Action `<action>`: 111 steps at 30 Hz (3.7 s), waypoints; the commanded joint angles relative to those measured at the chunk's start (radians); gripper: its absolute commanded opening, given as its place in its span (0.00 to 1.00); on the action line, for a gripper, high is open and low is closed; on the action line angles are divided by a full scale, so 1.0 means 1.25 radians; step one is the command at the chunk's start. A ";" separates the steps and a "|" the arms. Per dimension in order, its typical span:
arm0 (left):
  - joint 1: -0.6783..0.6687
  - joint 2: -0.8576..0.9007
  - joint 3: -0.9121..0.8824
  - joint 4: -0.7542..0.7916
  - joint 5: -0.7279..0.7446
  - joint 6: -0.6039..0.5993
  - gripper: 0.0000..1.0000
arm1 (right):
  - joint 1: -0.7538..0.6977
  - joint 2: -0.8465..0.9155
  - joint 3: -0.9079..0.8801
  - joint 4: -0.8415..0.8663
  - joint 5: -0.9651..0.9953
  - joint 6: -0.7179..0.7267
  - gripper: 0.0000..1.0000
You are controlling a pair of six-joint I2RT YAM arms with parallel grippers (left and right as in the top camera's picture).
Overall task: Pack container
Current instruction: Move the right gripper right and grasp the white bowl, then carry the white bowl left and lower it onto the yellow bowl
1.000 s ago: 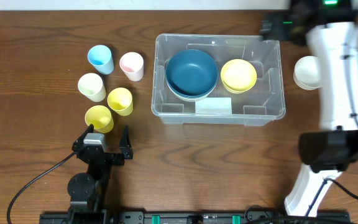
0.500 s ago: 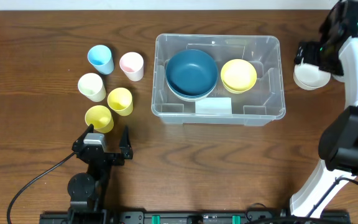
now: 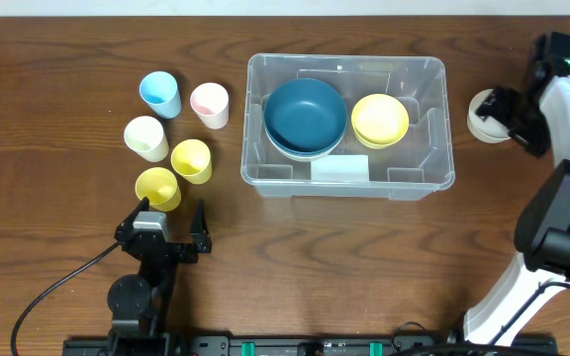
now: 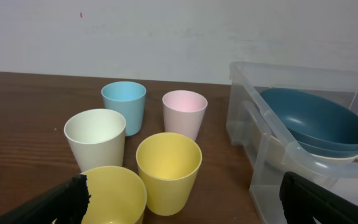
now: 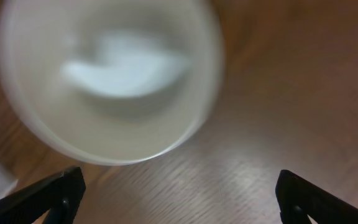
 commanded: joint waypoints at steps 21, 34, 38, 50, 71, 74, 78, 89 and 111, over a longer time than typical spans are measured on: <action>0.004 -0.005 -0.013 -0.028 0.014 0.013 0.98 | -0.046 0.103 -0.007 0.066 -0.017 0.130 0.91; 0.004 -0.005 -0.013 -0.028 0.014 0.013 0.98 | -0.053 0.117 -0.007 0.053 -0.016 0.130 0.22; 0.004 -0.005 -0.013 -0.028 0.014 0.013 0.98 | -0.062 0.117 -0.007 0.032 -0.016 0.130 0.08; 0.004 -0.005 -0.013 -0.028 0.014 0.013 0.98 | -0.125 -0.021 0.059 -0.071 -0.039 0.105 0.01; 0.004 -0.005 -0.013 -0.028 0.014 0.013 0.98 | 0.272 -0.329 0.126 -0.097 -0.037 0.035 0.01; 0.004 -0.005 -0.013 -0.028 0.014 0.013 0.98 | 0.310 -0.283 0.079 -0.056 -0.036 0.041 0.01; 0.004 -0.005 -0.013 -0.028 0.014 0.013 0.98 | 0.320 -0.204 0.051 -0.037 -0.041 0.043 0.01; 0.004 -0.005 -0.013 -0.028 0.014 0.013 0.98 | 0.322 -0.025 0.051 -0.026 -0.116 0.027 0.01; 0.004 -0.005 -0.013 -0.028 0.014 0.013 0.98 | 0.322 0.014 0.050 0.015 -0.164 0.028 0.29</action>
